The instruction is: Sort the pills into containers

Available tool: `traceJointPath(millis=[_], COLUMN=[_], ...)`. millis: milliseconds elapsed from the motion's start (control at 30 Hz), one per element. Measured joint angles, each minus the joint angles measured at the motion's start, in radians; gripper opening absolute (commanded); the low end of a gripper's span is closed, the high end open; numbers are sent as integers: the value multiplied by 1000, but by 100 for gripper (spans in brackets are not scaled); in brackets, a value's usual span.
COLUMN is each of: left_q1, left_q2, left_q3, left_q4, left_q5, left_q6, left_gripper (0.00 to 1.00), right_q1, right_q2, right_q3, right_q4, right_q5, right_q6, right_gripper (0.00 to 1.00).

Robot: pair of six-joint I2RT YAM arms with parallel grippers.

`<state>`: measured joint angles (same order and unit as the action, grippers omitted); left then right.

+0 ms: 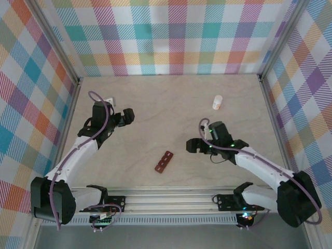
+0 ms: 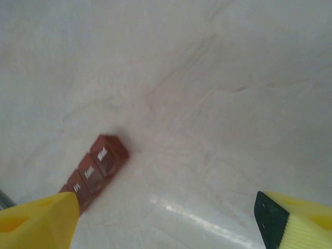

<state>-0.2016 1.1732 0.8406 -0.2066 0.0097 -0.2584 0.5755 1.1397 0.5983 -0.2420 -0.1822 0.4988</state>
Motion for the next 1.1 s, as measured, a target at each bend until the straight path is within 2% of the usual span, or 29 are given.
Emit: traceJointPath(millis=[300,500,700,1100], left_q1=[0,0,0,0], left_q2=[39,63,69,77], left_q3=[0,19,56,75], left_q4=[-34,-58,-80,-87], left_q5=[-23,-39,-56,-56], left_q6=[-5,-8,-6,16], left_gripper=[100,100,100,100], right_q1=[312,460,536,614], right_q2=[212,319,337,337], right_q3=[96,171,176,175], right_q4=[47,87,95,97], right_q5=[127,181,219,254], right_q6=[120,198,266,345], right_gripper=[87,86,86,86])
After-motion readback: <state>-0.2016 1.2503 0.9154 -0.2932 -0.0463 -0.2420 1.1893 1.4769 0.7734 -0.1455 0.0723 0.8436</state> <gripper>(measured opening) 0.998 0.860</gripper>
